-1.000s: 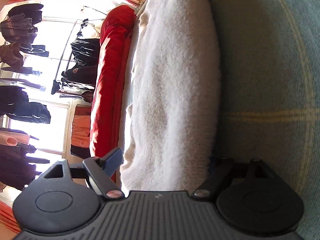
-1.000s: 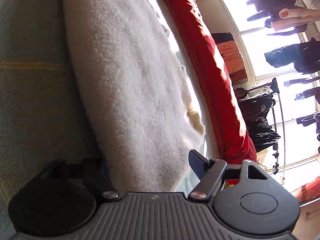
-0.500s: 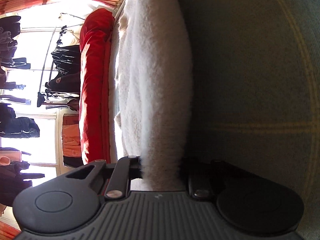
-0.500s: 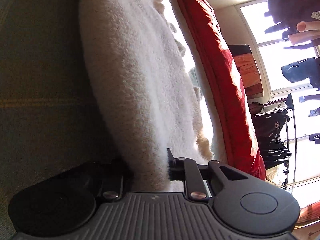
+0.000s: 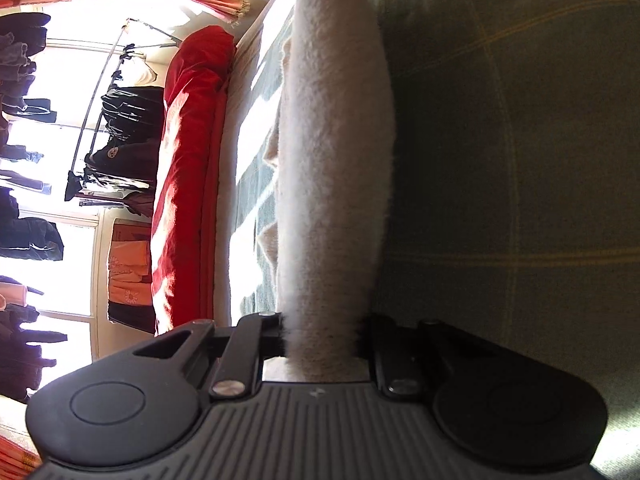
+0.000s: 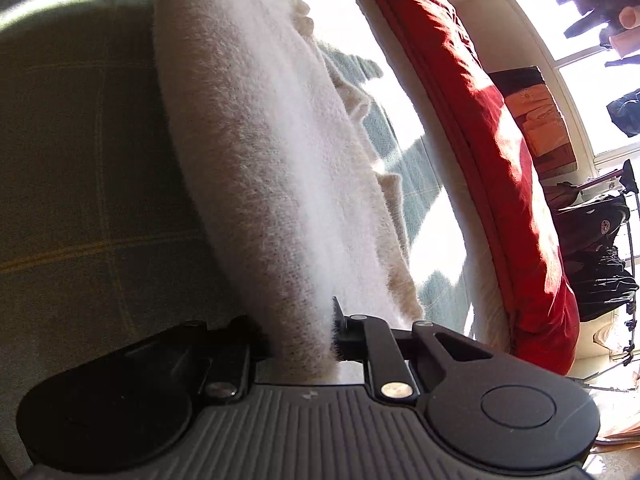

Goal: Fold clothes
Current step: 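Close both grippers on the edge and fold it over the sweater, then open both grippers and raise them from the folded sweater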

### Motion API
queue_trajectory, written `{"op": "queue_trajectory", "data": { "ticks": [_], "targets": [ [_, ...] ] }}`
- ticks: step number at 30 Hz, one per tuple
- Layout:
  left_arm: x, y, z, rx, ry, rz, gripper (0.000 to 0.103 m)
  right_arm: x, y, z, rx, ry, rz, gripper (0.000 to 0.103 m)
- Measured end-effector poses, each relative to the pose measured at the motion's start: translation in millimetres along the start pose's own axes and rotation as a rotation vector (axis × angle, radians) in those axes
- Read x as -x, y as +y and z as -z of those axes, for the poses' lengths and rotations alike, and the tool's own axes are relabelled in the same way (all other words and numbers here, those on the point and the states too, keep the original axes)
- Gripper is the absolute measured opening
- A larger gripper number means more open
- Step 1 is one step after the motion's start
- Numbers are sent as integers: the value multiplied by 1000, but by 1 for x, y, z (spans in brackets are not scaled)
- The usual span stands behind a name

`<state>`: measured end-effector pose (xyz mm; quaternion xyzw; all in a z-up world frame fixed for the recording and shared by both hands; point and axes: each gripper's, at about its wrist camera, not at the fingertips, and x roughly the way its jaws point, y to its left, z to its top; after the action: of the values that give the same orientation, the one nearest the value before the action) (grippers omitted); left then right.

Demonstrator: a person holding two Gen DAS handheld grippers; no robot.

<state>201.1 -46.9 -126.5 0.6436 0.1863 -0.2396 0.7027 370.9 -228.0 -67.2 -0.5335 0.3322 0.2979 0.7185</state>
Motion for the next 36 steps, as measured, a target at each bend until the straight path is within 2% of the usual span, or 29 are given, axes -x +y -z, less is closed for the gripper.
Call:
{"op": "queue_trajectory", "data": {
  "ticks": [8,12,13,14,15,18,20,22,23,26,29,32,33,34,36],
  "targets": [
    [68,-23,9,18,-16,78,14,53,34,10,-30,21,-121,18],
    [77,-32,10,9,-21,104,15,68,56,17,-62,33,-160,20],
    [76,-35,10,5,-17,112,16,68,61,18,-64,42,-166,23],
    [74,-39,11,2,-12,119,21,67,66,19,-66,51,-172,26],
    [70,-39,12,13,-2,139,22,64,69,21,-74,64,-182,32],
    [72,-37,15,43,20,194,24,60,73,26,-84,96,-219,41],
    [76,-36,17,62,34,229,26,62,70,30,-84,108,-257,42],
    [79,-24,23,111,41,305,30,70,65,37,-101,108,-293,42],
    [81,-17,27,147,42,349,30,74,60,41,-118,106,-306,42],
    [86,12,43,339,61,476,30,82,39,51,-239,94,-332,42],
    [74,51,61,595,85,515,30,82,6,55,-459,56,-370,42],
    [51,85,75,901,80,565,52,69,-23,56,-694,3,-448,42],
    [41,95,80,1002,73,590,53,62,-28,54,-756,-12,-477,43],
    [34,96,83,1077,64,607,53,55,-33,52,-819,-28,-507,43],
    [19,87,82,1146,93,586,54,40,-29,44,-868,-32,-523,43]
  ]
}}
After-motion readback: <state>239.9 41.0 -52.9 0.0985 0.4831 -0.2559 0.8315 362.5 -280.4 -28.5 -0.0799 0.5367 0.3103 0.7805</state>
